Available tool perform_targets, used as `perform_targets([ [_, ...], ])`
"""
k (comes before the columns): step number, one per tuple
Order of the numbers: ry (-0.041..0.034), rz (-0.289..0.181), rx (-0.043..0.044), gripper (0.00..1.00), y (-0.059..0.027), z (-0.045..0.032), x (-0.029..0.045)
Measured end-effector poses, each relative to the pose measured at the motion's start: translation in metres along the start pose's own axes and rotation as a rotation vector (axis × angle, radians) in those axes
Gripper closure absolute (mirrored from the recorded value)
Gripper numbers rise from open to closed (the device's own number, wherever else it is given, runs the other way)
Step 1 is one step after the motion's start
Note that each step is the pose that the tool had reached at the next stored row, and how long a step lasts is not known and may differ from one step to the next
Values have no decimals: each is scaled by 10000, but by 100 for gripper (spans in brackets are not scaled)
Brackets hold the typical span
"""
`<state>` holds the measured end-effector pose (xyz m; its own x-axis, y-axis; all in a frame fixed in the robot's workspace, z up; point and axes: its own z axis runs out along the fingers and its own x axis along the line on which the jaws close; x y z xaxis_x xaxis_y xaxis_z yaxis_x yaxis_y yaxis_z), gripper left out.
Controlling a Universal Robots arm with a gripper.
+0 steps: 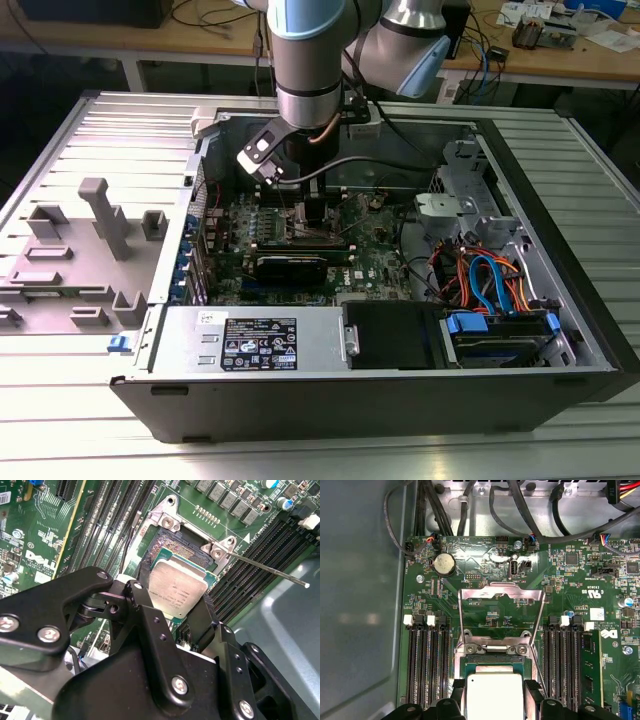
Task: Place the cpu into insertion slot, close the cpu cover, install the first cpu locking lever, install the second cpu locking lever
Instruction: 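Place the cpu into insertion slot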
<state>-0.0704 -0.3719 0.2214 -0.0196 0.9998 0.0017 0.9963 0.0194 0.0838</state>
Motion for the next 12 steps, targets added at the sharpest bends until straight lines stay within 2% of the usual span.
perform_targets([
  [5, 2, 9, 2, 46, -7, 68, 1],
  [8, 0, 9, 3, 46, -20, 141, 2],
  [12, -13, 104, 4, 46, -24, 164, -1],
])
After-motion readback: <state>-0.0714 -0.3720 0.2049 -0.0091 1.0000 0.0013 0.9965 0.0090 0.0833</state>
